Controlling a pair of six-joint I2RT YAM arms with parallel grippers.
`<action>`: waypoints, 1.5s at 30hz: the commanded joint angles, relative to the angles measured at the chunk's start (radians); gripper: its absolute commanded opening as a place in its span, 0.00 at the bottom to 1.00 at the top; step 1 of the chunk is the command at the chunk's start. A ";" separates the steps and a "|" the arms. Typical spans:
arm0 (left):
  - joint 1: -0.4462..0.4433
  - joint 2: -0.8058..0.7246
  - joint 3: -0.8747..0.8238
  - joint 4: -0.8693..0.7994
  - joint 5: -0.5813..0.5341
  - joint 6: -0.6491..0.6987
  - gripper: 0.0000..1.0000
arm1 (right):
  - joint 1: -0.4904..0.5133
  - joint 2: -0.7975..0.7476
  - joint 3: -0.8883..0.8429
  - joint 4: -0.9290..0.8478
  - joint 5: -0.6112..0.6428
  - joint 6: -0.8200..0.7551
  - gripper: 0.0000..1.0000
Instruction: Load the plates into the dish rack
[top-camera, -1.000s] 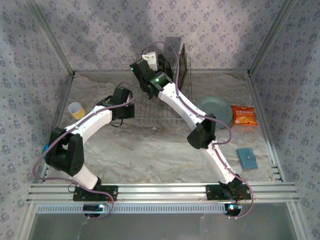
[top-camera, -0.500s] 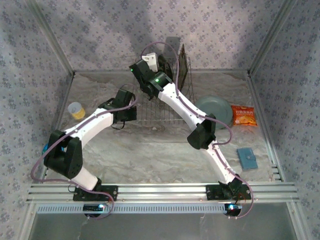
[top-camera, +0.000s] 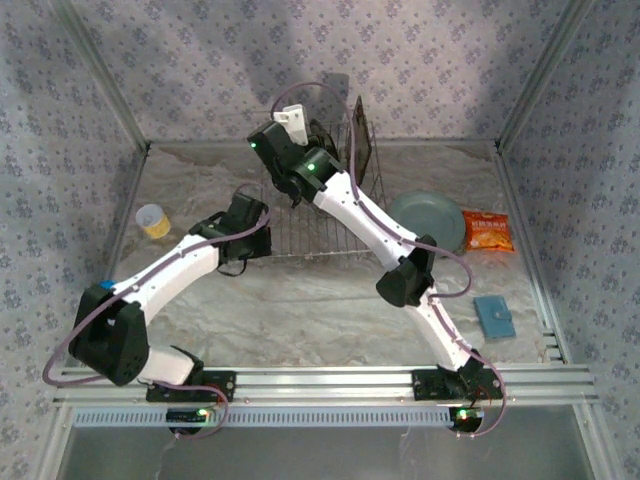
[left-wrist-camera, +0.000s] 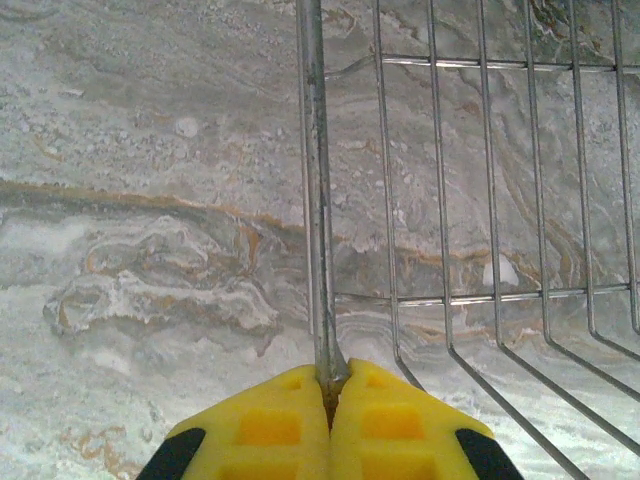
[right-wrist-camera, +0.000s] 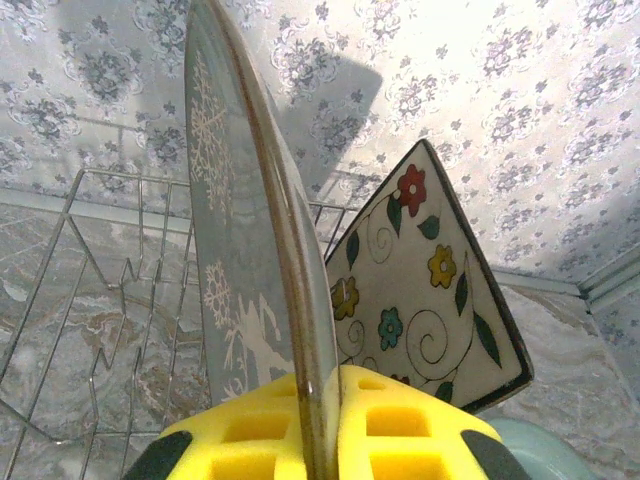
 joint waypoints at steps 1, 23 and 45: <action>-0.028 -0.097 -0.009 -0.031 -0.017 -0.029 0.00 | 0.027 -0.083 0.005 0.033 0.124 0.002 0.00; -0.042 -0.186 -0.020 -0.060 -0.117 -0.048 0.88 | 0.061 0.030 0.022 0.098 0.160 -0.066 0.00; 0.130 -0.326 0.067 -0.206 -0.066 0.012 0.99 | 0.009 0.157 0.063 0.132 0.198 -0.018 0.00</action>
